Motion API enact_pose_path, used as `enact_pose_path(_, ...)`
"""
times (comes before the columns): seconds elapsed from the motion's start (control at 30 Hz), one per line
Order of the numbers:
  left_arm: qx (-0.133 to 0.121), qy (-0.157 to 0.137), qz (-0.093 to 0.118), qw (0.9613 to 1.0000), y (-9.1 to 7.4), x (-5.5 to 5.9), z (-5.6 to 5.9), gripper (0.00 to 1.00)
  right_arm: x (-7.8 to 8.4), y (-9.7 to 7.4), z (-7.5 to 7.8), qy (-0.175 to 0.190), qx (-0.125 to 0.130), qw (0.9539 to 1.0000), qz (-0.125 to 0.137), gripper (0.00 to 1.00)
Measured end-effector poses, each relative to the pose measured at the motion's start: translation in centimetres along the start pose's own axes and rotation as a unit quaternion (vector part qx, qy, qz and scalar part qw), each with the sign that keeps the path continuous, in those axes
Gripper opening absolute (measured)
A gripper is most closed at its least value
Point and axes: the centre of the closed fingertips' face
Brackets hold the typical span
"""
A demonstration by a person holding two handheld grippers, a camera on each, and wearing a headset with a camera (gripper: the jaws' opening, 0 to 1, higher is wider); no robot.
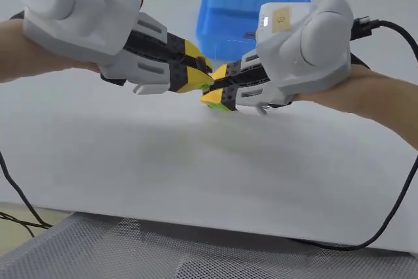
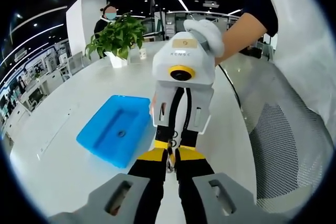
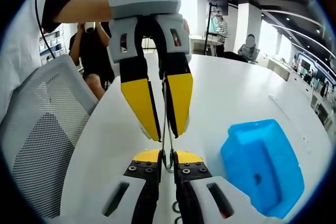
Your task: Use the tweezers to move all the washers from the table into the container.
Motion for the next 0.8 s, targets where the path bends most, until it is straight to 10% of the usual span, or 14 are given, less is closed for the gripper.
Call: enact_pose_path(0.8,-0.007,-0.011,0.006,0.9999,-0.67,-0.42,-0.42,0.16,-0.13,-0.61,0.17,0.015,0.011,0.9997,0.015,0.1)
Point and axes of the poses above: the centre of the closed fingertips' face, and the gripper's own axes: y roughly forward along the fingers, z roughly to its right, x roughly out of its underside, and after that the axes turned 9 degrees about -x, right-handed
